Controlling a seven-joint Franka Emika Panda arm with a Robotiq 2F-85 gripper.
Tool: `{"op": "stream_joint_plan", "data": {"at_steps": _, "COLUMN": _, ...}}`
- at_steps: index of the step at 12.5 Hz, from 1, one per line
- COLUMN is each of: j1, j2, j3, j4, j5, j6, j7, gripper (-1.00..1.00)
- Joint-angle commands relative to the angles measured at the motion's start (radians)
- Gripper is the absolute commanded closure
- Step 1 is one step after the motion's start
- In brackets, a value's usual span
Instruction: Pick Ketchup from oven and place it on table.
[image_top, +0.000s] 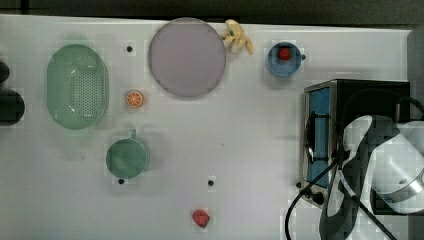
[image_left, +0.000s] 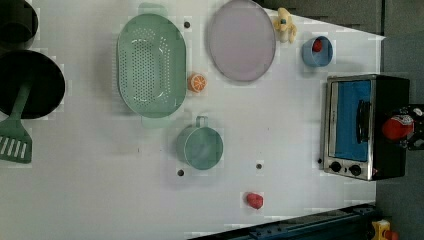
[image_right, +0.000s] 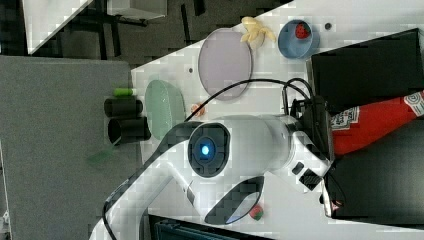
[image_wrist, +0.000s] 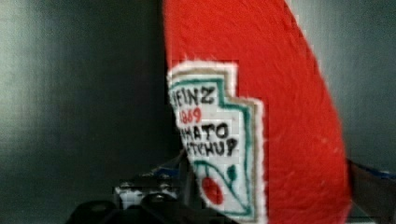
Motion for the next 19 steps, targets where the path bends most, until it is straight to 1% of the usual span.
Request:
{"op": "stream_joint_plan", "data": {"at_steps": 1, "j1": -0.014, "j2": -0.035, "j3": -0.008, "j4": 0.02, "j5": 0.018, "j6": -0.011, "j7": 0.042, "gripper": -1.0}}
{"op": "stream_joint_plan", "data": {"at_steps": 2, "j1": -0.014, "j2": -0.027, "j3": -0.009, "j4": 0.018, "j5": 0.018, "j6": -0.011, "j7": 0.042, "gripper": -0.93}}
{"op": "stream_joint_plan", "data": {"at_steps": 4, "j1": -0.011, "j2": -0.022, "j3": -0.007, "j4": 0.018, "j5": 0.019, "j6": -0.011, "j7": 0.042, "gripper": -0.43}}
{"op": "stream_joint_plan", "data": {"at_steps": 5, "j1": -0.012, "j2": -0.022, "j3": -0.009, "j4": 0.02, "j5": 0.02, "j6": -0.011, "j7": 0.042, "gripper": -0.29}}
{"op": "stream_joint_plan", "data": {"at_steps": 8, "j1": -0.006, "j2": -0.037, "j3": -0.008, "j4": 0.05, "j5": 0.012, "j6": -0.022, "j7": 0.041, "gripper": -0.29}}
{"op": "stream_joint_plan", "data": {"at_steps": 9, "j1": 0.005, "j2": -0.05, "j3": -0.007, "j4": 0.075, "j5": -0.003, "j6": -0.042, "j7": 0.041, "gripper": -0.29}}
{"op": "stream_joint_plan", "data": {"at_steps": 10, "j1": 0.019, "j2": -0.067, "j3": -0.007, "j4": 0.107, "j5": -0.03, "j6": -0.076, "j7": 0.039, "gripper": -0.29}}
{"op": "stream_joint_plan", "data": {"at_steps": 13, "j1": 0.073, "j2": -0.13, "j3": 0.008, "j4": 0.224, "j5": -0.108, "j6": -0.255, "j7": 0.035, "gripper": -0.29}}
{"op": "stream_joint_plan", "data": {"at_steps": 16, "j1": 0.128, "j2": -0.193, "j3": 0.072, "j4": 0.296, "j5": -0.117, "j6": -0.412, "j7": -0.05, "gripper": -0.29}}
{"op": "stream_joint_plan", "data": {"at_steps": 19, "j1": 0.168, "j2": -0.236, "j3": 0.17, "j4": 0.294, "j5": -0.117, "j6": -0.425, "j7": -0.107, "gripper": -0.29}}
